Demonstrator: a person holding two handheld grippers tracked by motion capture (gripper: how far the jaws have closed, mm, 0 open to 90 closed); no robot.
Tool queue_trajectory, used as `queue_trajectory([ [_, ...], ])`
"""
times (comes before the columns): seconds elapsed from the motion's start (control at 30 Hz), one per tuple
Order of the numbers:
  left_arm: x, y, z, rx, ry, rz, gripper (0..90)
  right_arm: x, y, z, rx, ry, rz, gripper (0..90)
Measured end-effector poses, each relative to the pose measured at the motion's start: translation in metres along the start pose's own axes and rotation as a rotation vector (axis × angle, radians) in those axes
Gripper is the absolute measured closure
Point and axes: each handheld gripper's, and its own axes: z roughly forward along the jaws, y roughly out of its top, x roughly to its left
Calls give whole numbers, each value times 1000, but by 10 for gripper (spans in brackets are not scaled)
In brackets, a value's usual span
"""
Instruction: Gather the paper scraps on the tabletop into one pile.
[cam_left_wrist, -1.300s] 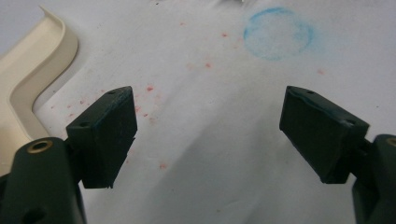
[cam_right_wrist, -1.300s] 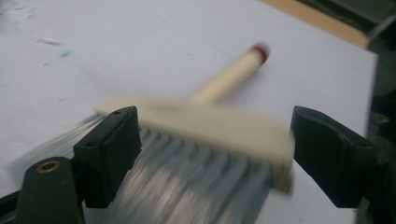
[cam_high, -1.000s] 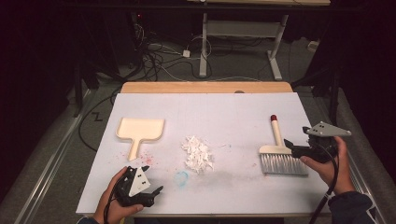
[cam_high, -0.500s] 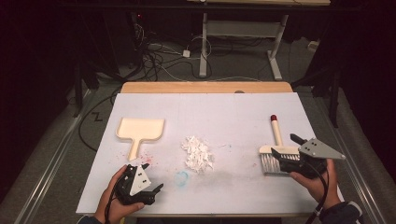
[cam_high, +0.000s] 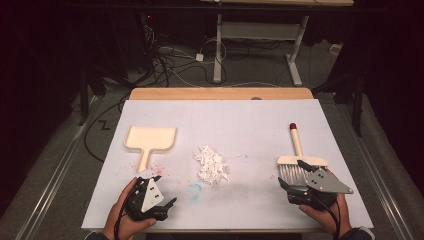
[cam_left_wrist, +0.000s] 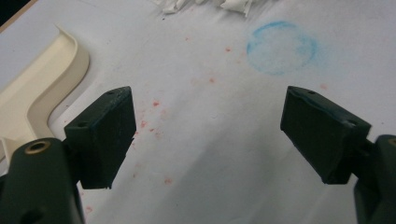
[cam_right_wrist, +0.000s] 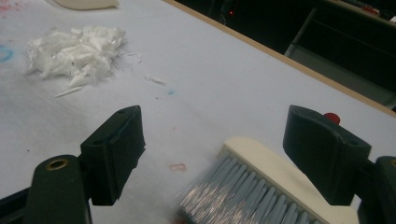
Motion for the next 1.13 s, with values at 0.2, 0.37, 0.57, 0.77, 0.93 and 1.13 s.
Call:
queue_trajectory([
  [0.2, 0, -3, -4, -8, -2, -2, 170, 3, 2, 1, 12, -5, -16, 215],
  [0.37, 0, -2, -3, -6, -4, 1, 170, 6, 2, 3, 20, -8, -32, 214],
  [0.57, 0, -1, -1, -2, -6, 2, 170, 4, 2, 2, 12, -12, -31, 214],
  [0.77, 1, -1, -1, -3, -1, 0, 170, 3, 2, 0, 6, -19, -32, 214],
  [0.93, 1, 1, 1, 4, -4, 1, 170, 4, 1, 2, 26, -21, -48, 214],
  [1.13, 2, 2, 3, 8, -7, 1, 170, 3, 1, 1, 36, -41, -64, 214],
])
